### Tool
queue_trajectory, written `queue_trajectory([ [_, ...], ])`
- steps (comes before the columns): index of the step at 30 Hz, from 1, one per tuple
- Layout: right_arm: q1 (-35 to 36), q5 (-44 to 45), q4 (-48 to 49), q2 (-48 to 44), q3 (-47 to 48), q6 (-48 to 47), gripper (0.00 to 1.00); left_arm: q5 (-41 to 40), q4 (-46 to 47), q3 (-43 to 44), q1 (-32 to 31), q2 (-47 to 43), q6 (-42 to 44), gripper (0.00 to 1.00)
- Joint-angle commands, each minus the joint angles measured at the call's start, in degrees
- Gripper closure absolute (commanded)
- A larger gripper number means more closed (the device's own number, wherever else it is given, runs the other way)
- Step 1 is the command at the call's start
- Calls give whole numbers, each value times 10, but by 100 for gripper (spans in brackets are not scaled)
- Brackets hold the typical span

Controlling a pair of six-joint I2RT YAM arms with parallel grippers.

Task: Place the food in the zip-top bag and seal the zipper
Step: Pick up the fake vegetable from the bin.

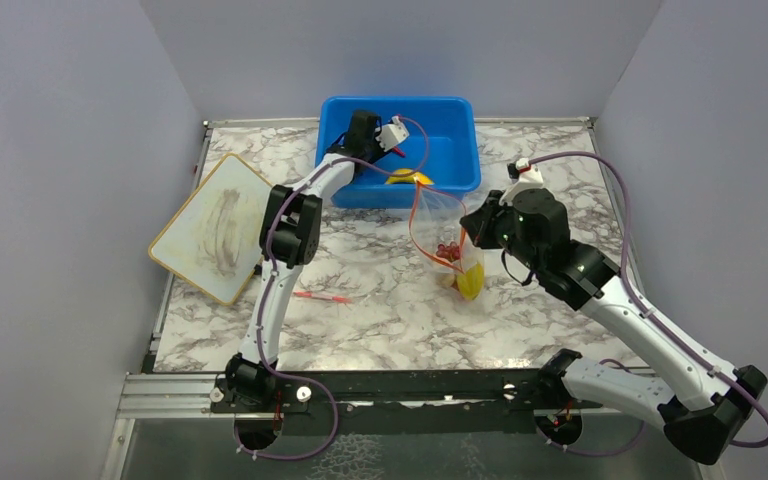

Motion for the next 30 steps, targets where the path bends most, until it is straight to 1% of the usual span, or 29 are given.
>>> queue_trajectory([
  [1, 3, 10, -7, -18, 19, 3, 99, -4, -37, 47, 1, 35, -8, 52],
  [4, 3, 18, -7, -26, 16, 3, 99, -3, -35, 63, 4, 48, -7, 44],
  [8, 3, 22, -2, -28, 11, 2, 99, 7, -36, 81, 8, 61, -10, 42],
  [12, 2, 22, 2, -25, 12, 1, 99, 22, -39, 70, 8, 53, -13, 57],
  [15, 3, 18, 12, -25, 7, 3, 99, 32, -38, 52, 8, 32, -21, 62],
  [21, 3, 2, 19, -23, -1, 12, 99, 52, -22, 16, 8, -23, -44, 79],
  [30, 3, 2, 21, -46, -16, 20, 99, 88, -16, -12, 7, -73, -94, 89],
])
